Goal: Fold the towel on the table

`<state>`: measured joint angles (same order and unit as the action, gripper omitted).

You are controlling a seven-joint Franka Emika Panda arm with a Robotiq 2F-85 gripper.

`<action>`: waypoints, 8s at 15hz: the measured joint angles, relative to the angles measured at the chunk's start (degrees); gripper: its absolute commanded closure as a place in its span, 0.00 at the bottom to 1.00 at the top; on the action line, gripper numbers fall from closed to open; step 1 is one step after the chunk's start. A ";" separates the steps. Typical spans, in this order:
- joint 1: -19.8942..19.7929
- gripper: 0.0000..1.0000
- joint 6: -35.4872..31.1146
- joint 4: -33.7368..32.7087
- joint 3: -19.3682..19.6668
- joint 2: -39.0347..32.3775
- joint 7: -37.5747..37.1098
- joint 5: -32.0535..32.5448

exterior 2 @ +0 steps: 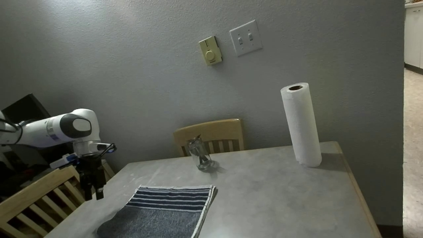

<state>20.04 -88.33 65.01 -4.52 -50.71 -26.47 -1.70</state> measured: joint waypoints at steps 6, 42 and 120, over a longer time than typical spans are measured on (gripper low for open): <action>5.88 0.00 3.57 -4.83 1.94 -5.39 -3.71 7.96; 10.94 0.00 -2.89 -18.98 8.44 -18.70 -8.47 19.73; 7.83 0.00 -18.49 3.94 7.12 -7.15 -18.88 18.23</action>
<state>27.88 -106.82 68.95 2.61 -57.86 -45.35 16.53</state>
